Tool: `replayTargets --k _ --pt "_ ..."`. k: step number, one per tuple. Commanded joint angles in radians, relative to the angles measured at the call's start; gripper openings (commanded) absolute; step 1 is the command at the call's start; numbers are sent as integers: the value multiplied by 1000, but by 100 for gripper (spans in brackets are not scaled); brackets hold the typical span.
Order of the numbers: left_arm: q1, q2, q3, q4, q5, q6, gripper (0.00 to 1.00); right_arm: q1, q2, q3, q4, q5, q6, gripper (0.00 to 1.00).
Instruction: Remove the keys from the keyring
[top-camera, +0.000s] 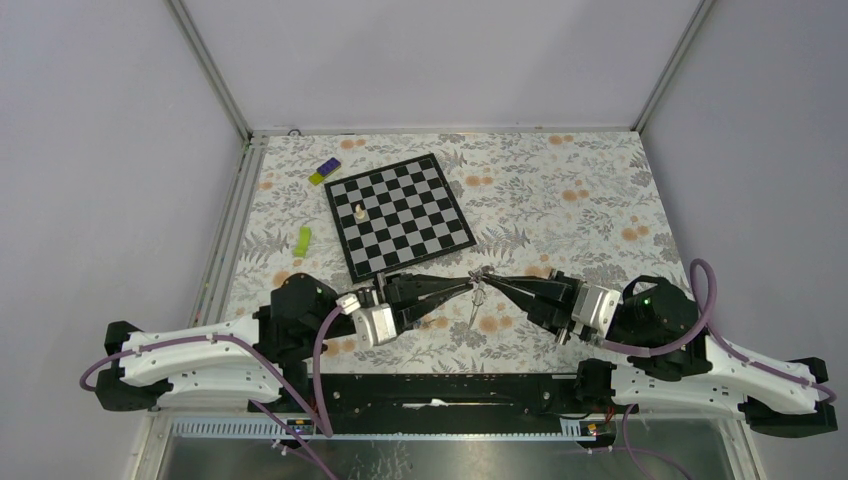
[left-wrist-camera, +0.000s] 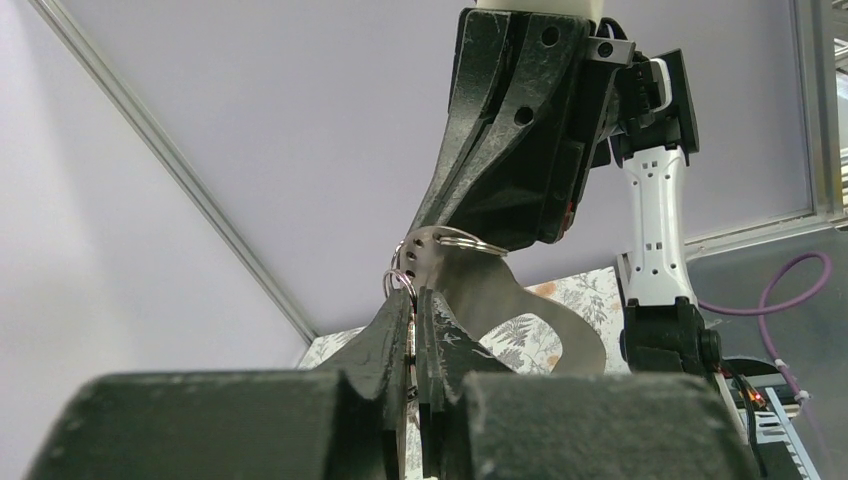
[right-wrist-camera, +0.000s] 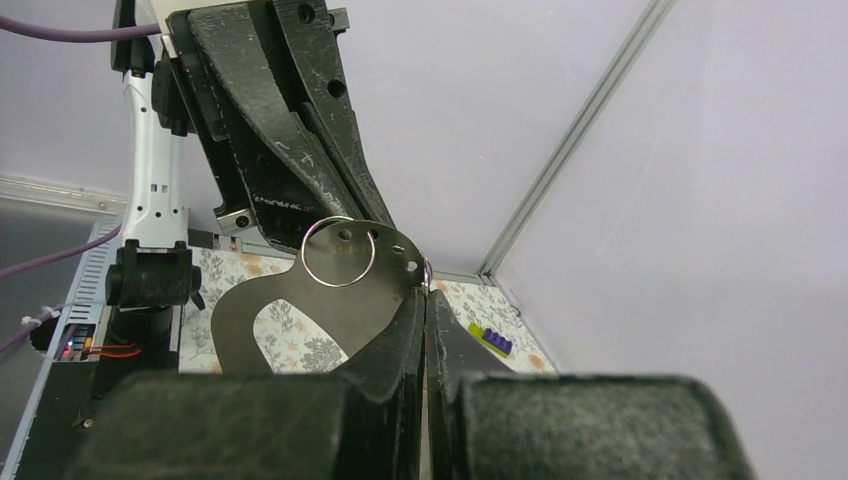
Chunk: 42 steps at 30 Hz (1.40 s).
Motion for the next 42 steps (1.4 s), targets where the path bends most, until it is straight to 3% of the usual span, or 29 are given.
replayTargets --k 1,18,30,42 --pt "-2 -27 15 54 40 13 0 0 -11 -15 63 90 -8 0" --pt "-2 -59 -29 127 178 121 0 0 -46 -118 215 116 140 0" --pt "-1 -60 -13 84 301 215 0 0 -61 -198 409 133 378 0" --pt "-2 -47 60 -83 380 329 0 0 -55 -175 381 135 519 0"
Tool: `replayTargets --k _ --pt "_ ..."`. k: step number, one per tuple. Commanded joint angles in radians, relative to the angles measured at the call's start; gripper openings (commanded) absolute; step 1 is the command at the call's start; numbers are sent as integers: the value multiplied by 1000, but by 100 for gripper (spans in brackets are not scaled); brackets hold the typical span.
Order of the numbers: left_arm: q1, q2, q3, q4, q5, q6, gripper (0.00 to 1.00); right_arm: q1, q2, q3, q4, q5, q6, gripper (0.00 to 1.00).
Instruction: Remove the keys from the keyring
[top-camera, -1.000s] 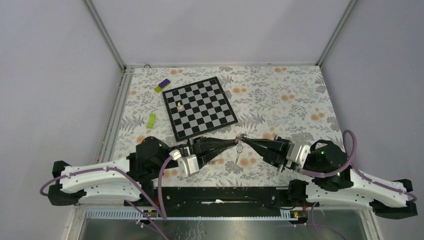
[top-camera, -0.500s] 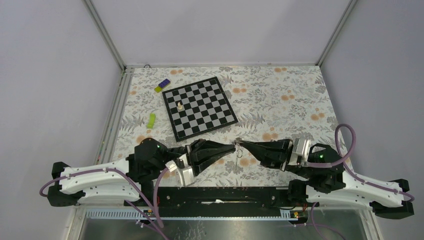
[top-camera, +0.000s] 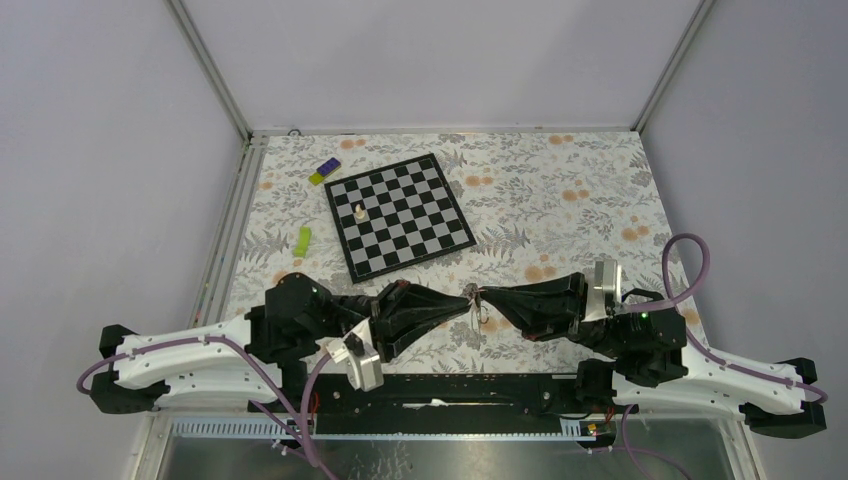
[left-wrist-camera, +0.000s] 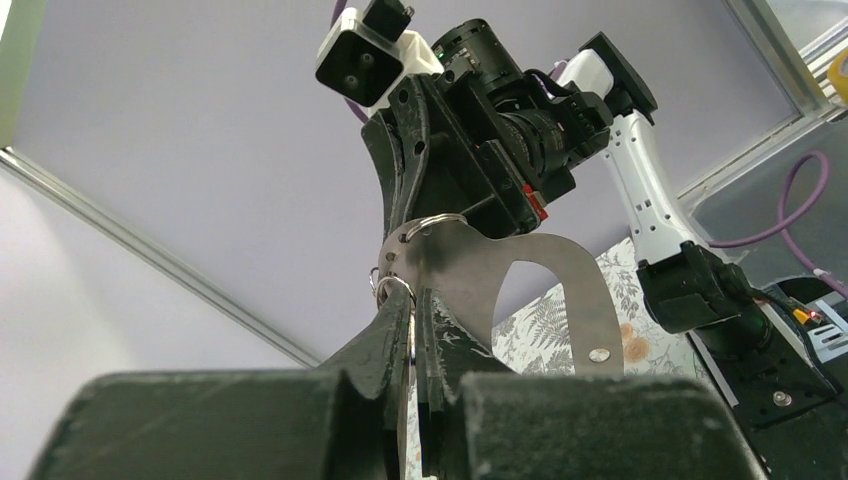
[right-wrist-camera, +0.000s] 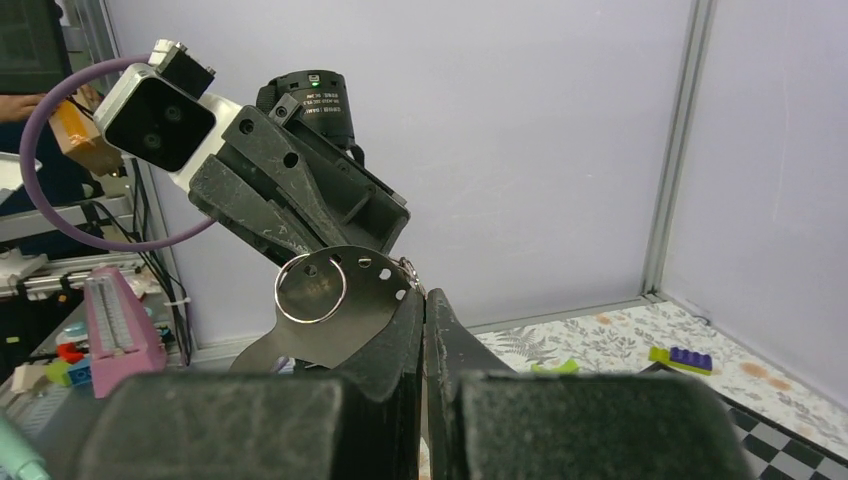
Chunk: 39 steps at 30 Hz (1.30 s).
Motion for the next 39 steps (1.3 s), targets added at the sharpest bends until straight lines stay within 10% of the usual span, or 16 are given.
replayTargets --k 1,36,39 --pt "-11 -8 80 -33 153 52 0 -7 2 28 58 102 48 0" --pt "-11 72 137 -130 113 138 0 -6 1 -49 30 204 311 0" --pt "-11 69 123 -107 95 128 17 -7 -20 -40 31 213 273 0"
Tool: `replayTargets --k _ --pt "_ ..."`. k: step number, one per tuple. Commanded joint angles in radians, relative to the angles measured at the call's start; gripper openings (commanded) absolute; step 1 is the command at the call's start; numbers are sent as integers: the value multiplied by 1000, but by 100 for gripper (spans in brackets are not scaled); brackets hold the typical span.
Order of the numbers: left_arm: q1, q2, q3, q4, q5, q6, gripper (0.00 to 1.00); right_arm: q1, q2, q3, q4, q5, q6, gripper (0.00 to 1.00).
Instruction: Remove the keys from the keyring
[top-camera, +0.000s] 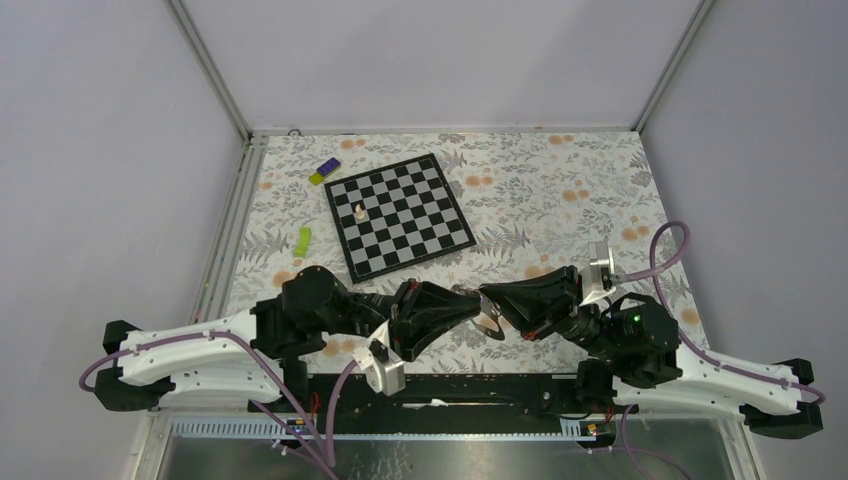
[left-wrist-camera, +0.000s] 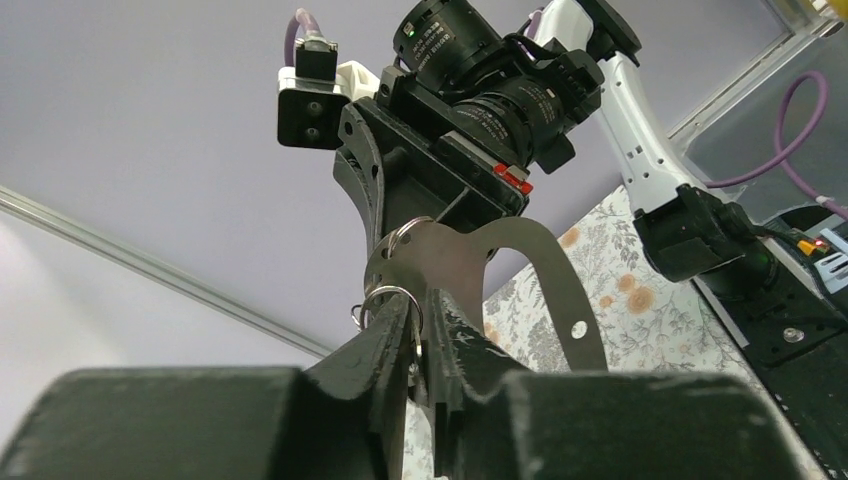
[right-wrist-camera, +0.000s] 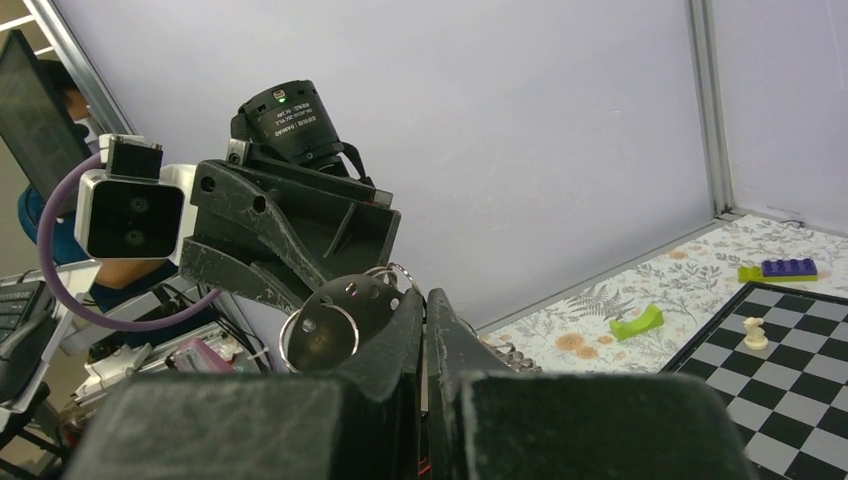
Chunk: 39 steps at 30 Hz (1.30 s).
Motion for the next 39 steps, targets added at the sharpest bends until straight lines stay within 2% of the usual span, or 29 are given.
replayTargets --k 1,3,6,10,18,23,26,33,39 --pt "-16 2 31 65 58 -11 22 -8 -8 19 10 88 -69 0" --pt "-16 -6 20 80 47 -29 35 -8 -20 22 9 86 -103 0" --pt "-15 -16 -12 152 24 -65 45 -8 -41 36 -6 70 -172 0" --pt "-15 -11 4 140 22 -102 50 -8 -58 96 -85 30 -283 0" --pt "-16 -9 28 200 -148 -315 49 -8 -93 108 -124 -91 -525 0" --pt "-15 -12 37 201 -211 -394 48 -8 -73 172 -243 -215 -723 0" --pt "-16 -21 31 209 -212 -415 48 -8 -61 223 -333 -291 -846 0" --pt "-15 -67 -5 268 -178 -470 47 -8 -28 335 -521 -336 -1014 0" --pt "-16 -38 2 298 -219 -518 40 -8 14 383 -558 -346 -1070 0"
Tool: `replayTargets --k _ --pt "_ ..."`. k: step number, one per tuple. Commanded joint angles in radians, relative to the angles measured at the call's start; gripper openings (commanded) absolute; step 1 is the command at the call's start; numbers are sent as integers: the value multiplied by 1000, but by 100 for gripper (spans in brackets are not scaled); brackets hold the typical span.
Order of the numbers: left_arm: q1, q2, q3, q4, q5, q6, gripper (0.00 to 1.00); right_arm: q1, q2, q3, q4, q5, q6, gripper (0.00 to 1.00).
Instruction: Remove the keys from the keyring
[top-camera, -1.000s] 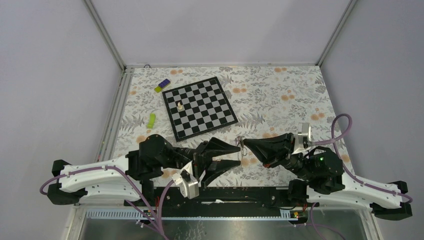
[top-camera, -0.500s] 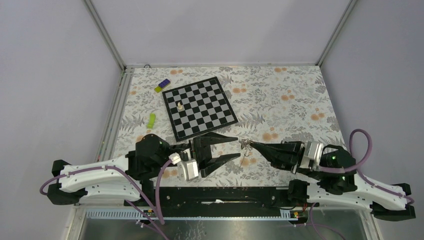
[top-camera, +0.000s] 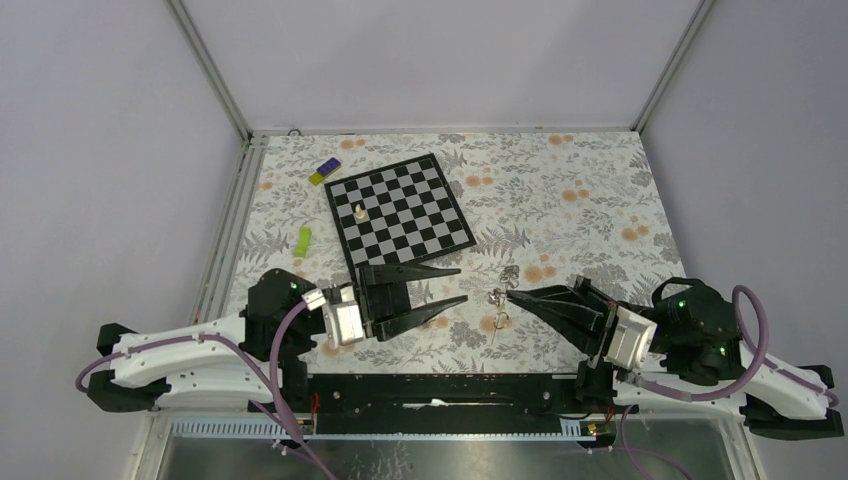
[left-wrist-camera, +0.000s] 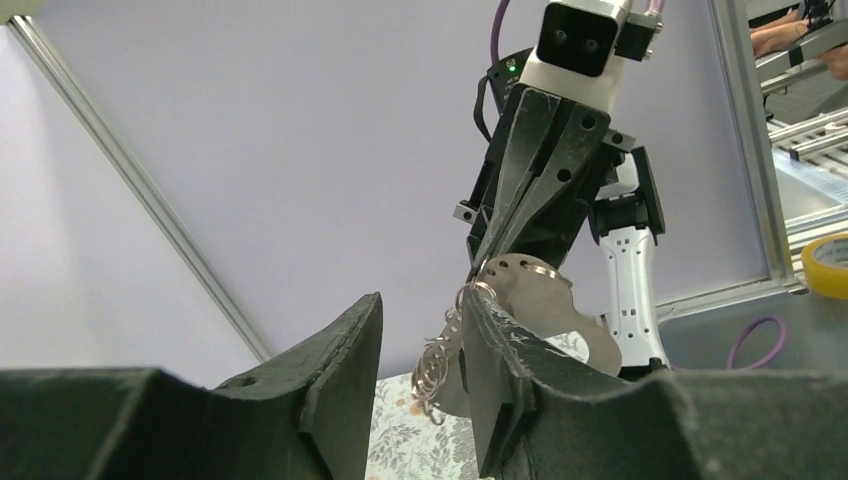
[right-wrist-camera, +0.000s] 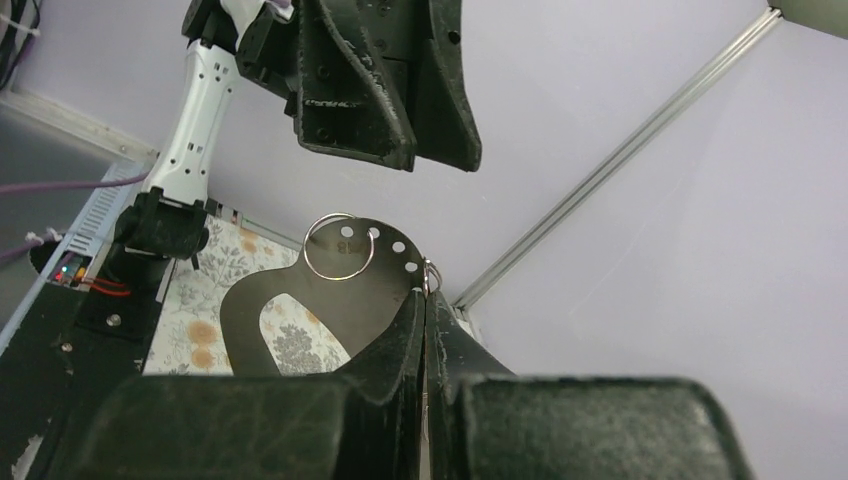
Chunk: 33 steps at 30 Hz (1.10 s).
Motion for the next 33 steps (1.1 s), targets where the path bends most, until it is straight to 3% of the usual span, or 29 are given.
replayTargets --k 1,10,33 --pt "-4 23 11 85 -23 -64 39 -4 39 53 -21 -26 -86 0" --pt "-4 58 18 85 4 -107 32 -4 44 38 24 -22 -102 0" --pt "-4 69 22 32 50 -107 31 -4 39 8 119 0 -120 0"
